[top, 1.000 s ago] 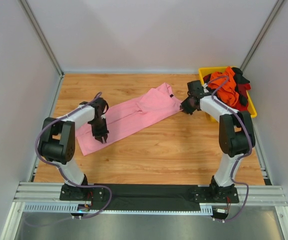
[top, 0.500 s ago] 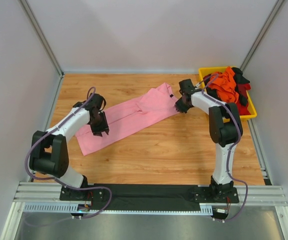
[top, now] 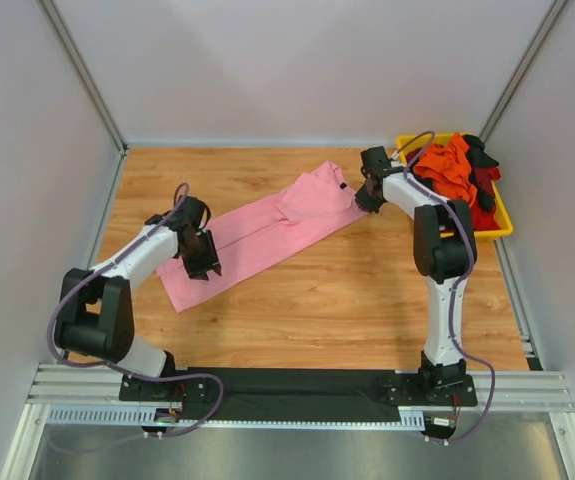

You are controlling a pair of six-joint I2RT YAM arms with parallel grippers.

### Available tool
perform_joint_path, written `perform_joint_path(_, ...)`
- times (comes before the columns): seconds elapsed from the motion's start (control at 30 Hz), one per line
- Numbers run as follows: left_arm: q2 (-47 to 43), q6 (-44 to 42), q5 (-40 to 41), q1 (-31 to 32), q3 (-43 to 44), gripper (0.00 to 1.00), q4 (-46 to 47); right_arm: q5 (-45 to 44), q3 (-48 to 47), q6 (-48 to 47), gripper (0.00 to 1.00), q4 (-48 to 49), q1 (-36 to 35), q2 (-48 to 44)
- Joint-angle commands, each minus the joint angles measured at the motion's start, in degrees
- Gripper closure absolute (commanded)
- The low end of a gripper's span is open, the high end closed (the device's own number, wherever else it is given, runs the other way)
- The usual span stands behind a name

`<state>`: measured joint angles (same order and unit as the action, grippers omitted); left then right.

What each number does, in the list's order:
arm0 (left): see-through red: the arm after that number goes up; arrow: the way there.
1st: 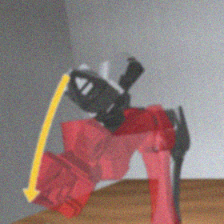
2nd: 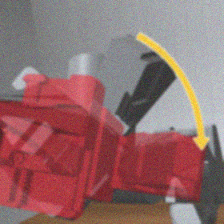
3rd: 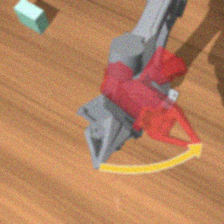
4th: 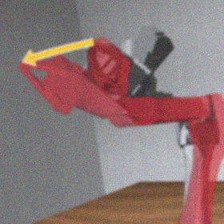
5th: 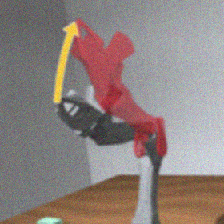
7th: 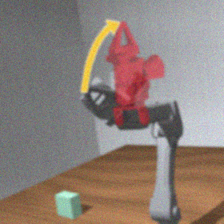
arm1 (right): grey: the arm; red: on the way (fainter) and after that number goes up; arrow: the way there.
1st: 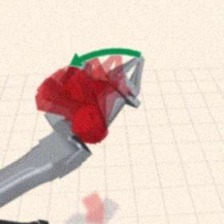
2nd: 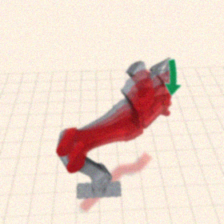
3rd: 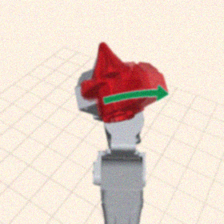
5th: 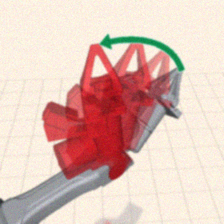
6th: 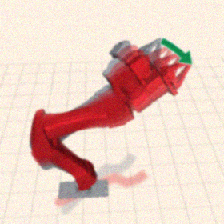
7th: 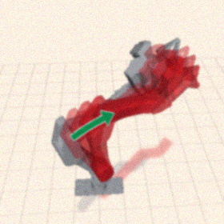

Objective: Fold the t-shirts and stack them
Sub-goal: Fold the tshirt

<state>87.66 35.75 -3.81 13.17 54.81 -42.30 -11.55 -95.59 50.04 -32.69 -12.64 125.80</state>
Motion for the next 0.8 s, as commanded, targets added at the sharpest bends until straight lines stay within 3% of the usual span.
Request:
perform_joint_path(0.0, -5.7, -0.8, -3.4, 0.5, 2.0, 0.54, 2.5, -4.2, -4.1, -4.4, 0.85, -2.0, 1.7, 3.3)
perform_joint_path(0.17, -5.5, -3.0, -9.8, 2.2, -3.1, 0.55, 8.0, -3.0, -12.0, -12.1, 0.82, -1.1, 2.3, 7.7)
perform_joint_path(0.3, -3.0, -5.9, -5.2, 7.2, -2.8, 0.56, 5.4, -1.3, -22.2, -16.3, 0.81, -2.9, 2.6, 11.7)
perform_joint_path(0.4, -1.0, -6.2, -0.7, 9.4, -1.7, 0.57, 2.9, -1.0, -23.9, -18.0, 0.79, -3.2, 2.7, 11.5)
perform_joint_path(0.6, 1.6, -3.5, 2.9, 10.6, -4.3, 0.56, 4.5, 2.8, -17.4, -18.7, 0.72, -1.5, 2.6, 1.8)
perform_joint_path(0.77, 0.8, -2.8, 2.6, 10.8, -3.8, 0.6, 5.7, 5.2, -4.3, -16.8, 0.7, 0.5, 2.4, -9.8)
